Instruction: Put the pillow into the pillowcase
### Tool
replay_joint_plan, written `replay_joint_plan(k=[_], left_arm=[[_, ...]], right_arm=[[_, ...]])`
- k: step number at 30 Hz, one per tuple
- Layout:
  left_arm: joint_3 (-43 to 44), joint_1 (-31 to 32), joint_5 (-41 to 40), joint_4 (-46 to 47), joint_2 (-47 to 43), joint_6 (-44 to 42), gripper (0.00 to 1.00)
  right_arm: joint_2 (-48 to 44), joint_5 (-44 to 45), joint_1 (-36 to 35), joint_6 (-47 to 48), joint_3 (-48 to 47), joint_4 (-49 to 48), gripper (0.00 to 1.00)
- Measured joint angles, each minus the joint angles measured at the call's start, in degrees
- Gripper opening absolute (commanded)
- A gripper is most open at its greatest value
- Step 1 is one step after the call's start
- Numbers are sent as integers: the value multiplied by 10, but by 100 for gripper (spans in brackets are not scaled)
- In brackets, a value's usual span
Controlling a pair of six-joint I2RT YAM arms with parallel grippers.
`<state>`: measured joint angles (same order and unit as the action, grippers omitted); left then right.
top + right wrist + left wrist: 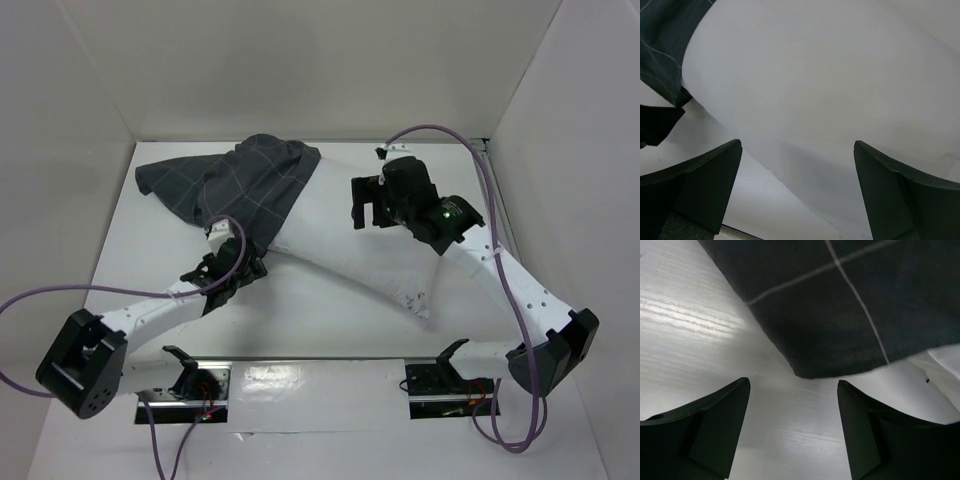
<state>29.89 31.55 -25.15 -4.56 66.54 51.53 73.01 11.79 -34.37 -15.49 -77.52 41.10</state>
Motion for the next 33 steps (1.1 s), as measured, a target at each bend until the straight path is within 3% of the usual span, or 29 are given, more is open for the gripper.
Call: replay_joint_plan(k=[7, 10, 11, 15, 22, 23, 25, 26, 29, 33], left_arm=[[27, -54, 22, 63, 117, -12, 75], [44, -64, 38, 76, 139, -21, 52], [48, -65, 41, 81, 141, -21, 36], [72, -67, 52, 88, 141, -38, 0], [148, -68, 99, 56, 141, -82, 0], [156, -67, 110, 50, 141, -88, 0], [175, -61, 128, 34, 142, -99, 0], [194, -52, 134, 16, 148, -108, 0], [283, -7, 143, -41, 190, -124, 0], [416, 63, 149, -100, 247, -145, 0]], right_arm=[[-17, -7, 0, 2, 10, 24, 99], [-30, -14, -1, 3, 29, 45, 100], [-32, -16, -1, 3, 35, 51, 100], [-36, -17, -3, -15, 77, 71, 100], [-54, -8, -7, -59, 192, 81, 99], [-55, -9, -7, -62, 205, 74, 83], [-54, -9, -7, -63, 226, 47, 20], [-48, -10, -4, -67, 233, 29, 0], [-14, -25, 3, -73, 219, -7, 0], [50, -21, 8, -73, 130, -17, 0]])
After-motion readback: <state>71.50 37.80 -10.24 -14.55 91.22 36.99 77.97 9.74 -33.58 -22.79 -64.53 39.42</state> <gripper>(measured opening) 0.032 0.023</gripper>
